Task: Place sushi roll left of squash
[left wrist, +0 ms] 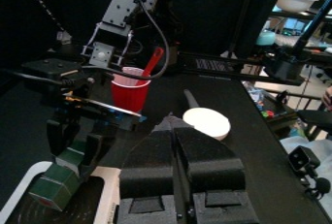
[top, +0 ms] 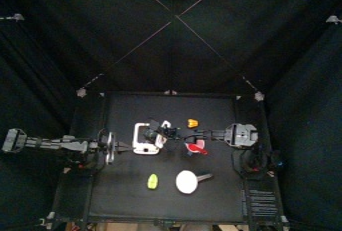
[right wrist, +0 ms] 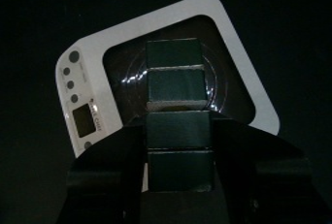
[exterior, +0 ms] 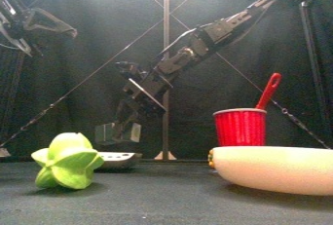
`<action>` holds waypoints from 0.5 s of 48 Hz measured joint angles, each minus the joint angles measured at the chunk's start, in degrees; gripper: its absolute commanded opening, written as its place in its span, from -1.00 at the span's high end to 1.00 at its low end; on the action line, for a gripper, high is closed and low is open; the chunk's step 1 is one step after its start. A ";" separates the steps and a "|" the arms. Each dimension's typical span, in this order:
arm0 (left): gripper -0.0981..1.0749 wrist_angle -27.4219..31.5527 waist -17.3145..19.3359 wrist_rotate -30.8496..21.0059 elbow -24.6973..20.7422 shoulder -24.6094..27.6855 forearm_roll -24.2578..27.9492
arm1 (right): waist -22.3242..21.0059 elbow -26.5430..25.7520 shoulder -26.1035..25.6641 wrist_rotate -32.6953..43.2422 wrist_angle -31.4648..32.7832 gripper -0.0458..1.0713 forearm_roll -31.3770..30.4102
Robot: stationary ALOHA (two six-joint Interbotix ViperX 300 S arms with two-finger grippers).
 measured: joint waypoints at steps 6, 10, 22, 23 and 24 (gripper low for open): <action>0.36 0.00 0.00 0.00 0.00 0.00 -0.18 | -0.62 1.49 -1.41 0.00 -0.35 -0.28 2.02; 0.36 0.00 -0.09 0.00 -0.09 0.00 -0.18 | -1.32 2.46 -2.90 0.00 -0.44 -0.28 3.96; 0.36 0.00 0.00 0.00 0.00 0.00 -0.18 | -3.16 4.66 -7.21 1.05 -0.35 -0.28 11.95; 0.36 0.00 0.00 0.00 0.00 0.00 -0.18 | -3.25 4.75 -7.47 1.14 -0.26 -0.28 12.39; 0.36 -0.09 0.00 0.00 -0.09 0.00 -0.18 | -3.34 4.83 -7.73 1.49 -0.26 -0.28 12.66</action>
